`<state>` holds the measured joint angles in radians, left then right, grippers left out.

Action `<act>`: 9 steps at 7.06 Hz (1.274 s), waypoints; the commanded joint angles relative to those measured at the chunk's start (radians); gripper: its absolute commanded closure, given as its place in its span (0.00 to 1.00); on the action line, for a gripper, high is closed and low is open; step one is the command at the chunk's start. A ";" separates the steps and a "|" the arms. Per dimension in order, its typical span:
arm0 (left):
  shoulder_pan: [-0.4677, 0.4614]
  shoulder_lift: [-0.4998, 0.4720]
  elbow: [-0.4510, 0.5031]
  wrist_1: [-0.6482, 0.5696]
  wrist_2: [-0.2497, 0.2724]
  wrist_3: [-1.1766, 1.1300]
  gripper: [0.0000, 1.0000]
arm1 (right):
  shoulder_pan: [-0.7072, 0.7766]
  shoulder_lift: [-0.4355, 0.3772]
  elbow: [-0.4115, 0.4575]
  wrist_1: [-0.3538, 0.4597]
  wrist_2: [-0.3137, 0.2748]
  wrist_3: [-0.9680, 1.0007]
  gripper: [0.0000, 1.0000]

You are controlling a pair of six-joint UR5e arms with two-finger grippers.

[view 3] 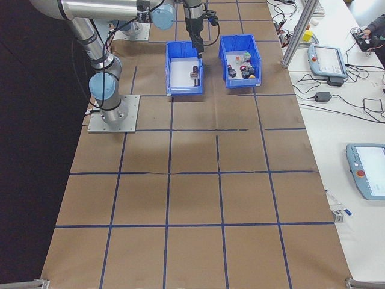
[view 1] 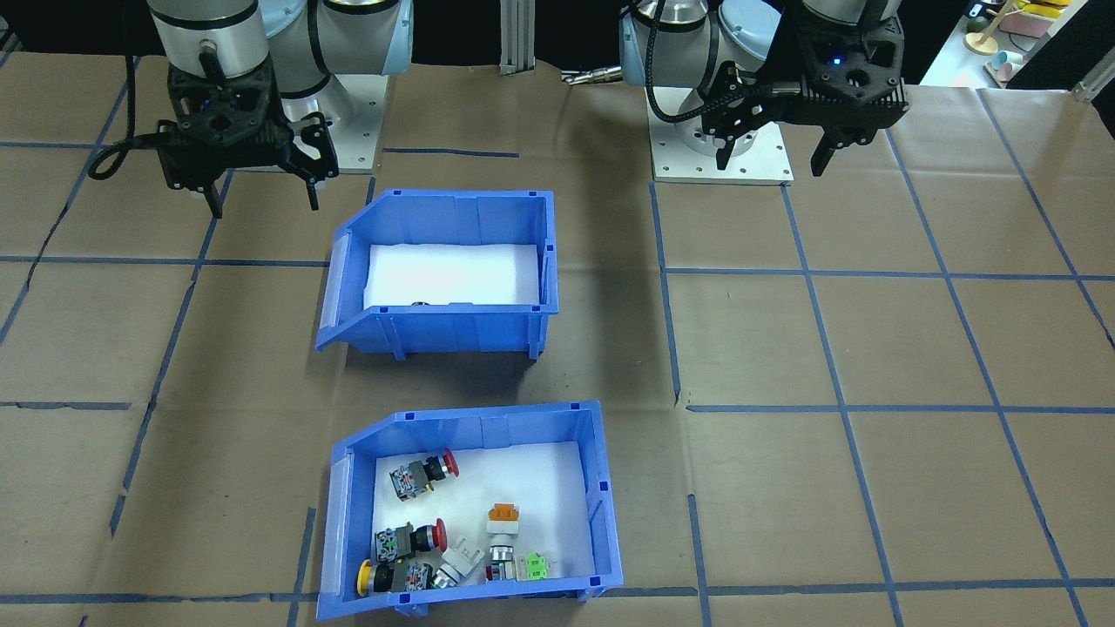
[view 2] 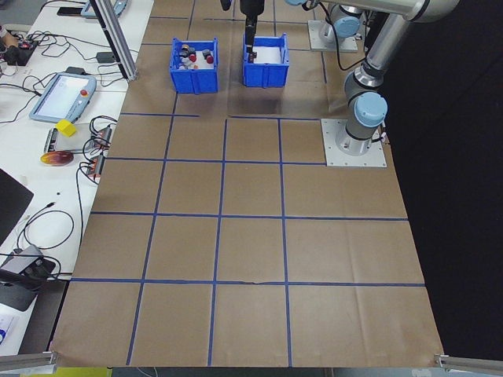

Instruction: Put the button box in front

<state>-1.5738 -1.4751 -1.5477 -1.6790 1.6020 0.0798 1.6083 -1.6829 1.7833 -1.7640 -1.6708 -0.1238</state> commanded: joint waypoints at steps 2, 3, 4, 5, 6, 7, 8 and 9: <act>0.000 -0.001 -0.002 -0.001 0.000 0.000 0.01 | -0.037 0.087 -0.122 0.125 0.060 0.179 0.00; 0.000 -0.001 -0.002 -0.001 0.000 0.000 0.01 | -0.054 0.089 -0.125 0.127 0.068 0.187 0.00; 0.000 -0.001 -0.002 -0.001 0.001 0.000 0.01 | -0.054 0.089 -0.122 0.127 0.088 0.188 0.00; 0.000 -0.002 -0.002 -0.001 0.000 0.000 0.01 | -0.054 0.088 -0.122 0.127 0.107 0.188 0.00; 0.000 -0.002 -0.002 -0.002 0.000 0.000 0.01 | -0.054 0.088 -0.122 0.126 0.108 0.188 0.00; 0.000 -0.004 -0.002 -0.002 0.000 0.000 0.01 | -0.054 0.086 -0.122 0.126 0.106 0.188 0.00; 0.000 -0.004 -0.002 -0.002 0.000 0.000 0.01 | -0.054 0.088 -0.120 0.124 0.103 0.188 0.00; 0.000 -0.004 -0.002 -0.002 0.000 0.000 0.01 | -0.054 0.088 -0.120 0.124 0.103 0.188 0.00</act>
